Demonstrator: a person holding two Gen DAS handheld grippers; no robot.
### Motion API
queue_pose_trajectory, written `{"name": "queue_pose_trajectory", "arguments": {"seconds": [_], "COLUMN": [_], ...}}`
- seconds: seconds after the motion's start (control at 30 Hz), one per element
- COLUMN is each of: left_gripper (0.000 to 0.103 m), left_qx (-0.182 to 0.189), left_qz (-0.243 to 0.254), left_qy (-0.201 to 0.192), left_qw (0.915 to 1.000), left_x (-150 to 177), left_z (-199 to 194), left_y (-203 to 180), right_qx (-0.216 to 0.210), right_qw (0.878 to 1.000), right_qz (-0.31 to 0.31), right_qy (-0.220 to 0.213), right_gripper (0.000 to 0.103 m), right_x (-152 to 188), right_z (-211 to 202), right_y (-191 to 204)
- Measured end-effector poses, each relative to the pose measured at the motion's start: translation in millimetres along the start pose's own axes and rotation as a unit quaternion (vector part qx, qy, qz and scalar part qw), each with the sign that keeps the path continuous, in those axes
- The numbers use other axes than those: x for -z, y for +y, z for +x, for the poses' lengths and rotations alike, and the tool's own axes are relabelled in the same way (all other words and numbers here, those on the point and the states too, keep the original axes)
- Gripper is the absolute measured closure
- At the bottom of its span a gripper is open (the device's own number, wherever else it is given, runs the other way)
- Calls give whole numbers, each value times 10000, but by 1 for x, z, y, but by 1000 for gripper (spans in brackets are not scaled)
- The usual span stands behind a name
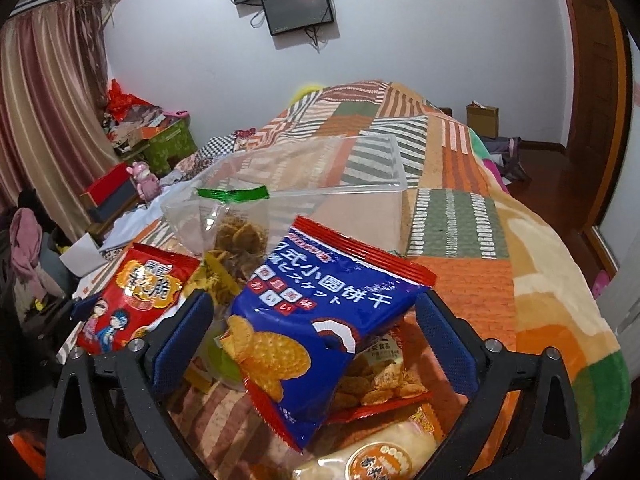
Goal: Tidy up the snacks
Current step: 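Grasp the red noodle-snack bag with left tool while right tool grasps blue biscuit bag, then carry both bags over the clear box and release them inside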
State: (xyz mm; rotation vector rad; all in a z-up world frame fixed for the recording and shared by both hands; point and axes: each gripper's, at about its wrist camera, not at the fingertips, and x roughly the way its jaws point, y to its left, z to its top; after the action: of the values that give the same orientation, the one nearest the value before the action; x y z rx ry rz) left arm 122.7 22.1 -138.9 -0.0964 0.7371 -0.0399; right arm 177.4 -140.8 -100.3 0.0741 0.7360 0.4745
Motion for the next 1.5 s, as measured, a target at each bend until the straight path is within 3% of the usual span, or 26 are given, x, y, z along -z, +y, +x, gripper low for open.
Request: {"name": "queue_pose_trajectory", "arguments": {"seconds": [0.33,0.6,0.73,1.03,1.3,1.5], "left_gripper": [15,19,19,19,33,33], "left_qx": [171,-82,-26,-226,-244,-209], "left_qz": [-160,-42,-228,-19,9,-82], "left_qy": [61,-78,3,130,-70,-284], "left_qw": [9997,9999,9997,9997,9997,9993], "left_x": [11,12,8,-5,-1,-7], "left_z": [-13,-23,-19,2,-7,-23], "left_y": [20,26,35,25,29,34], "right_qx": [-170,-241,-226,-196,-217,-233], "right_qw": [9998,9997,9997,9997,9996,9993], "right_qz": [30,-3,-76,-123,-108,-136], "right_qy": [57,15,-1,-38,-118,-249], "right_gripper": [27,41,41,43,44,45], "right_x": [2,4,6,8,8,4], "right_z": [-2,-5,-7,-8,-11,-18], "right_y": [-7,-7,-7,-8,-9,-7]}}
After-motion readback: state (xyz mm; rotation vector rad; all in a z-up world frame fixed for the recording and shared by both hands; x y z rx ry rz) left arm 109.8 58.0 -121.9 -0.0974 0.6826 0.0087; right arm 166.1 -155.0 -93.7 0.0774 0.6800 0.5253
